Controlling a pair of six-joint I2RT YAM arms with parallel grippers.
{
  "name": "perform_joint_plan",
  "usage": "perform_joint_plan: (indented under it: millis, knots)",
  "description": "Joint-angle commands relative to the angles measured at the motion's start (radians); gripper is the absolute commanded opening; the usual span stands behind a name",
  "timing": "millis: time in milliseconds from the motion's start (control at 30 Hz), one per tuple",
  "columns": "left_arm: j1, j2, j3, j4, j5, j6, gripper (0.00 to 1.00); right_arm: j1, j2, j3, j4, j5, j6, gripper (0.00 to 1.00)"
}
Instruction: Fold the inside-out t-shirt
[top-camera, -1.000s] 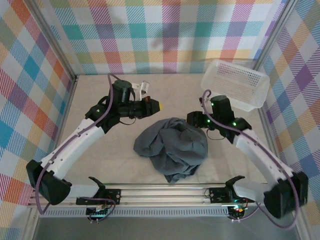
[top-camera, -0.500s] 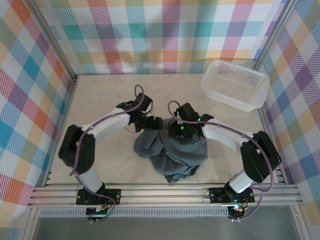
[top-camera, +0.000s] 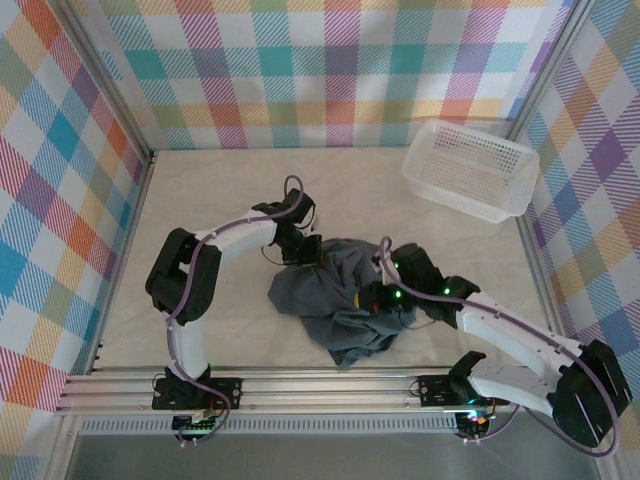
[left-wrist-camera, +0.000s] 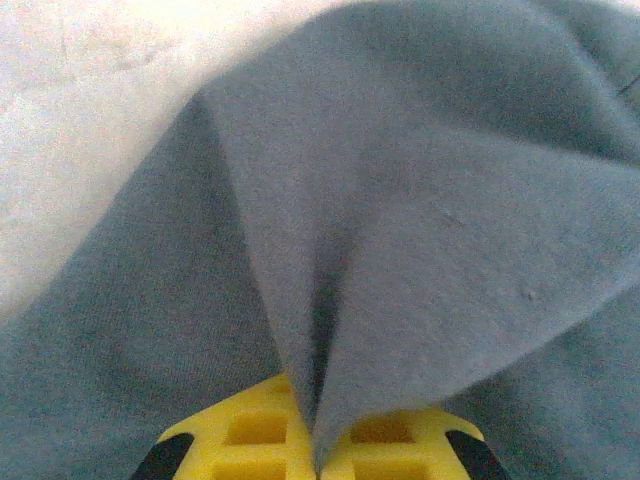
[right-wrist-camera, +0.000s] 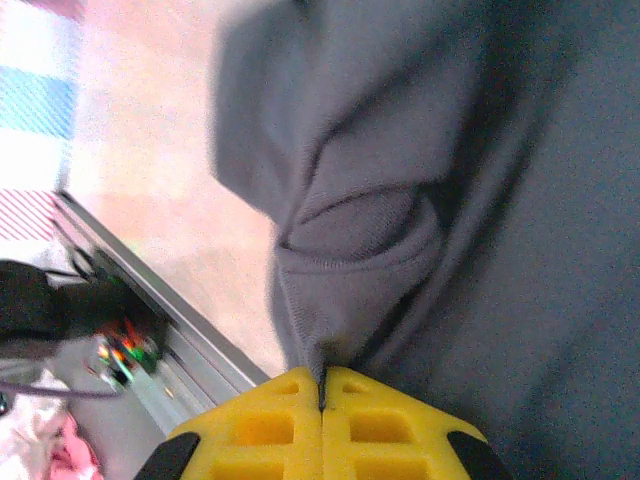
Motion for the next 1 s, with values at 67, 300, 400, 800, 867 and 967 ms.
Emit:
perform_joint_plan:
  millis: [67,300,400,800,867,967]
  knots:
    - [0.033,-0.117,0.076,-0.016,0.067,0.001,0.00,0.015,-0.047,-0.024,-0.167,-0.018,0.054,0.24]
    - [0.012,-0.168,0.048,0.020,0.219,-0.003,0.00,0.015,-0.043,0.222,-0.155,0.356,-0.106,0.42]
    - [0.007,-0.207,0.033,0.018,0.215,-0.013,0.00,0.012,0.048,0.262,-0.086,0.510,-0.150,0.54]
    - [0.015,-0.301,0.029,-0.022,0.125,-0.049,0.00,-0.022,0.449,0.304,0.170,0.241,-0.062,0.26]
    - [0.024,-0.294,0.007,-0.036,0.090,-0.039,0.00,-0.034,0.432,0.331,0.169,0.163,-0.071,0.00]
    - [0.053,-0.277,-0.084,-0.017,-0.030,-0.010,0.00,-0.049,0.322,0.356,0.219,0.038,-0.056,0.00]
